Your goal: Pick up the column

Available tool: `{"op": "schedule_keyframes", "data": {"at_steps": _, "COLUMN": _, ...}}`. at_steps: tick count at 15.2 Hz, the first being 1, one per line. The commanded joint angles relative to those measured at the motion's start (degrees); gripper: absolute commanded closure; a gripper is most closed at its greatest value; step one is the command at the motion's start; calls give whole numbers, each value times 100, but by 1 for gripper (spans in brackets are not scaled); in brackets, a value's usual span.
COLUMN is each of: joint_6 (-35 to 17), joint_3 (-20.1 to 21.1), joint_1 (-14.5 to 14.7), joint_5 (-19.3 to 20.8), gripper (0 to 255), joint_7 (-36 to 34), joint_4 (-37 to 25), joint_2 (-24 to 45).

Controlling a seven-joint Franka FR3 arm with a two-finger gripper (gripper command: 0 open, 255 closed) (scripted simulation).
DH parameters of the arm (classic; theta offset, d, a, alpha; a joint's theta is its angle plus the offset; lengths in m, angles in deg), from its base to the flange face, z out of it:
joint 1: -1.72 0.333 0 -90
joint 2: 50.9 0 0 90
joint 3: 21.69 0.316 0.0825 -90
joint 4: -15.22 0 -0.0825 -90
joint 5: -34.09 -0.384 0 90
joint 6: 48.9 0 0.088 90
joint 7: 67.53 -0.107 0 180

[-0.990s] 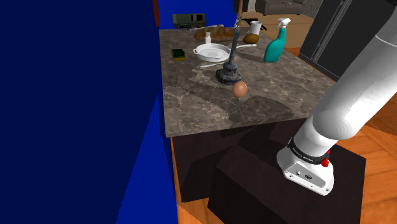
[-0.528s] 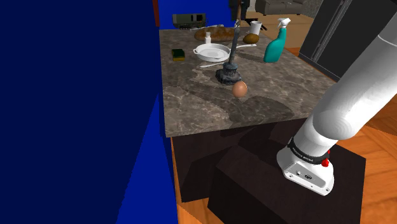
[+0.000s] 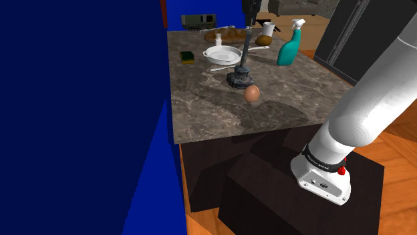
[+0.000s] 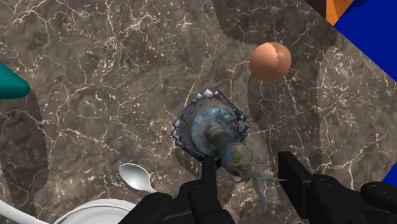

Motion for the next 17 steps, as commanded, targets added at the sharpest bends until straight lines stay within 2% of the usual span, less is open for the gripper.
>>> {"op": "schedule_keyframes", "data": {"at_steps": 1, "joint_6": 1, "joint_3": 0, "joint_1": 0, "joint_5": 1, "gripper": 255, "joint_7": 0, "joint_4": 8, "joint_2": 5}}
{"op": "schedule_keyframes", "data": {"at_steps": 8, "joint_6": 529, "joint_3": -18, "joint_1": -9, "joint_5": -39, "gripper": 255, "joint_7": 3, "joint_4": -706, "joint_2": 195}}
{"op": "schedule_keyframes", "data": {"at_steps": 17, "joint_6": 1368, "joint_3": -65, "joint_1": -48, "joint_5": -134, "gripper": 255, "joint_7": 25, "joint_4": -1944, "joint_2": 607}}
